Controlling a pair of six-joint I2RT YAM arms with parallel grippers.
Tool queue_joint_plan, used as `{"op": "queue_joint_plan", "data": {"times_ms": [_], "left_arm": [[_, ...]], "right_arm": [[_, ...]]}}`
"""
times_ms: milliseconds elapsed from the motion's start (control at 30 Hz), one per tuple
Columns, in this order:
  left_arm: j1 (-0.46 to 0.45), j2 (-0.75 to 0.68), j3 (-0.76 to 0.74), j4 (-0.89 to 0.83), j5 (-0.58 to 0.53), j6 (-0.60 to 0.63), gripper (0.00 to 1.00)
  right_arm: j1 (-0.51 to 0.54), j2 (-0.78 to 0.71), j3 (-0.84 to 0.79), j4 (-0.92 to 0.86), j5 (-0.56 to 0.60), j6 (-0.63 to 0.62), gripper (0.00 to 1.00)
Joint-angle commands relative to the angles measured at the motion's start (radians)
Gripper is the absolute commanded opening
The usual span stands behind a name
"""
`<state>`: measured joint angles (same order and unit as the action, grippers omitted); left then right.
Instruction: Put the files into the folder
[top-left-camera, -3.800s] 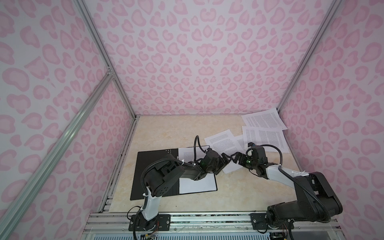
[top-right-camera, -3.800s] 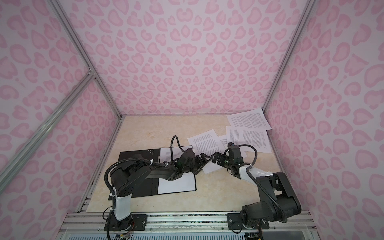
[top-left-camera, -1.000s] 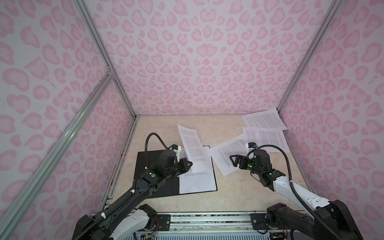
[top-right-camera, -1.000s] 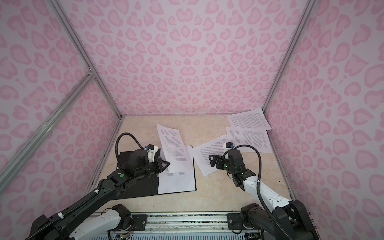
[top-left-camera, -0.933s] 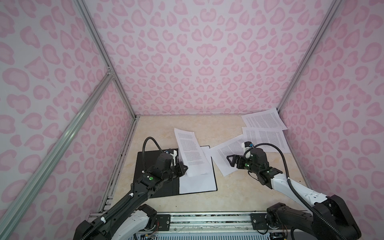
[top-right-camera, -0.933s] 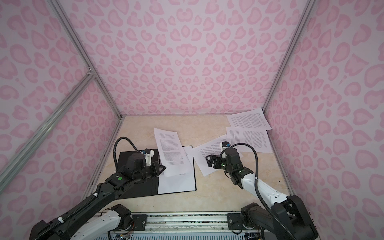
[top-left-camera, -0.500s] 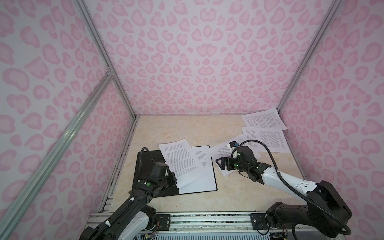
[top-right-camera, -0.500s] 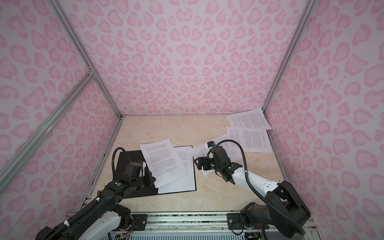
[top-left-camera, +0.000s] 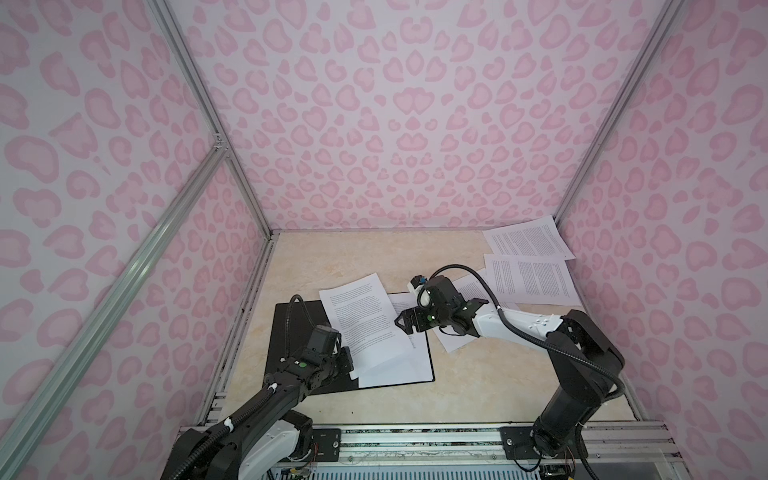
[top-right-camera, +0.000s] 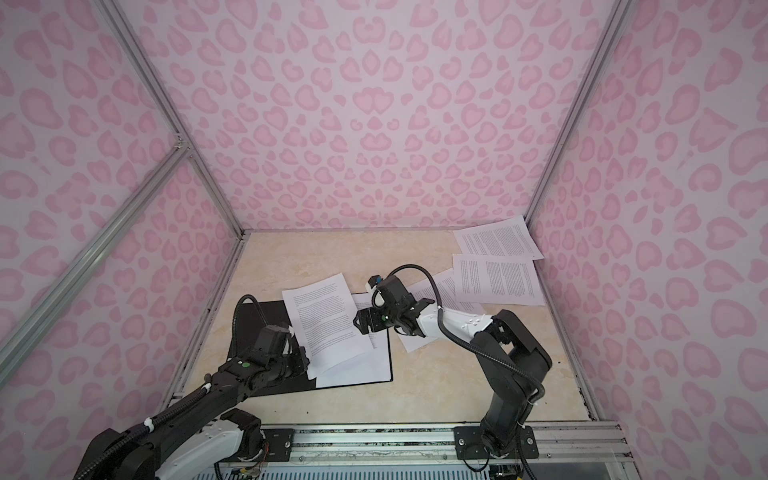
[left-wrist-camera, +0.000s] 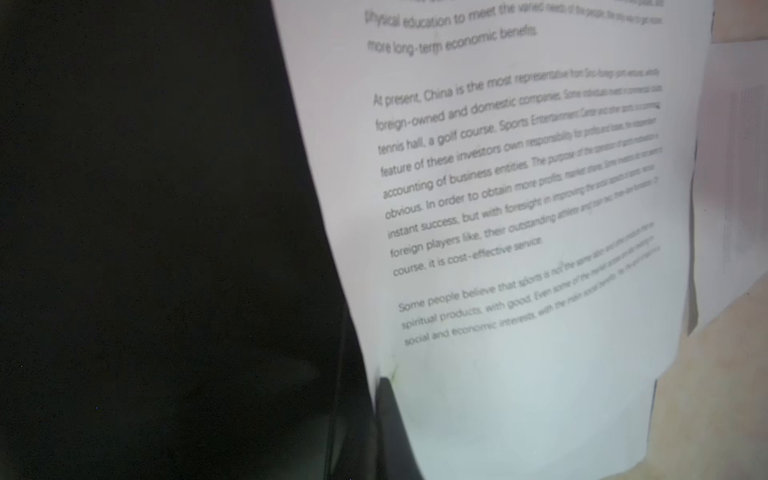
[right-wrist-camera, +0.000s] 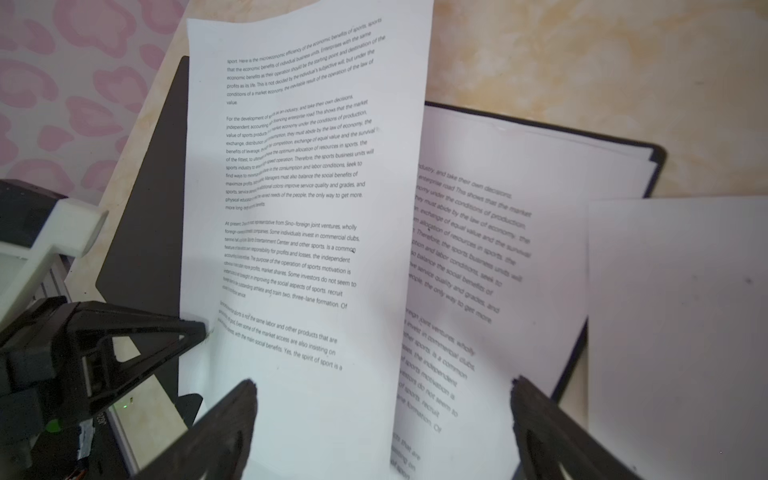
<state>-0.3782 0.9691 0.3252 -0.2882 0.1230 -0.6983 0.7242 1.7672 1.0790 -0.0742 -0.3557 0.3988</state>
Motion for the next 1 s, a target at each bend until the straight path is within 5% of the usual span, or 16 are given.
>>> {"op": "queue_joint_plan", "data": {"times_ms": [0,500,967], "left_arm": [[0.001,-0.002,-0.005,0.021,-0.018,0.011,0.03],[-0.004,0.022,-0.009,0.035,-0.01,0.01,0.03],[-0.004,0.019,-0.008,0.034,-0.008,0.011,0.03]], "right_arm": [[-0.006,0.081,0.08,-0.05,-0.058,-0.038,0.95],[-0.019,0.336,0.312,-0.048,-0.252,-0.016,0.87],[-0.023,0.359,0.306,0.039,-0.419,0.08,0.48]]}}
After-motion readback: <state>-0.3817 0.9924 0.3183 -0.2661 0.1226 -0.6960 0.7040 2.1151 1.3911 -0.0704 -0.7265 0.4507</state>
